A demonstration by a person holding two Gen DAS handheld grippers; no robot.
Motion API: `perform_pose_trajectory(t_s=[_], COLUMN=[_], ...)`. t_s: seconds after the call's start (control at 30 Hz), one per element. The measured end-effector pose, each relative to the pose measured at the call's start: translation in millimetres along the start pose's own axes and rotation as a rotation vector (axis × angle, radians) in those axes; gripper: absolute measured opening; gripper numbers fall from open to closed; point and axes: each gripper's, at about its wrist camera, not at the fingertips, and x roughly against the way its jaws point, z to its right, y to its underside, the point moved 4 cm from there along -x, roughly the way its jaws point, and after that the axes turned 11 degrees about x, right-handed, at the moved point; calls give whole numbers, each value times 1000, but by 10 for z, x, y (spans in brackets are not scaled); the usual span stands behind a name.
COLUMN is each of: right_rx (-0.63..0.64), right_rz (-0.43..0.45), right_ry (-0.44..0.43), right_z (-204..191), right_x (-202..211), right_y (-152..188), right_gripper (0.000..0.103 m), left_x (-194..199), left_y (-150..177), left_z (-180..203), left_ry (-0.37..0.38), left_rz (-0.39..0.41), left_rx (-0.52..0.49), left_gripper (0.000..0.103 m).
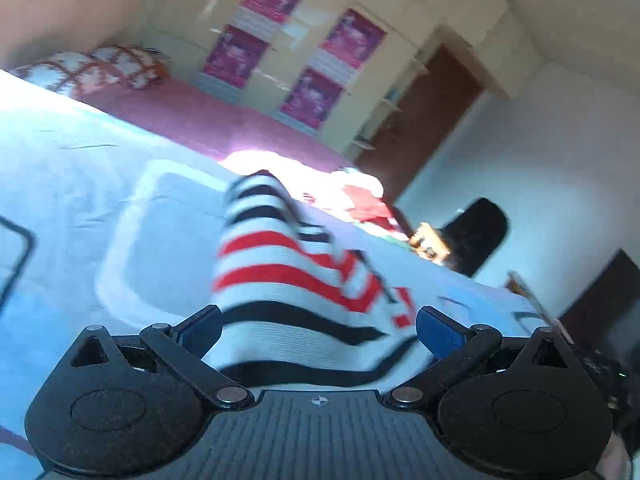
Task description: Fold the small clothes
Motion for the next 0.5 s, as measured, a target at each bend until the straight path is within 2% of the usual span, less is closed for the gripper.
perform_pose_trajectory(t_s=[0.07, 0.2, 0.33, 0.4, 0.43, 0.5], right_rx=[1, 62, 105, 155, 186, 244], right_rz=[-30, -84, -136, -143, -144, -142], right_ry=[1, 50, 145, 188, 206, 243], right_z=[-43, -171, -231, -279, -316, -370], right_x=[-111, -307, -548, -600, -583, -559], right_y=[-3, 19, 4, 1, 28, 36], right_gripper=[71, 74, 73, 70, 60, 25], left_x=[-81, -277, -479, -506, -510, -605], left_y=[-65, 29, 144, 146, 139, 84], left_z=[-279, -497, -478, -472, -465, -444], left_ry=[-92, -172, -176, -176, -177, -178], left_rz=[-18, -83, -98, -98, -99, -100], left_rx=[34, 48, 55, 54, 51, 41], left_gripper=[102, 102, 103, 103, 103, 103])
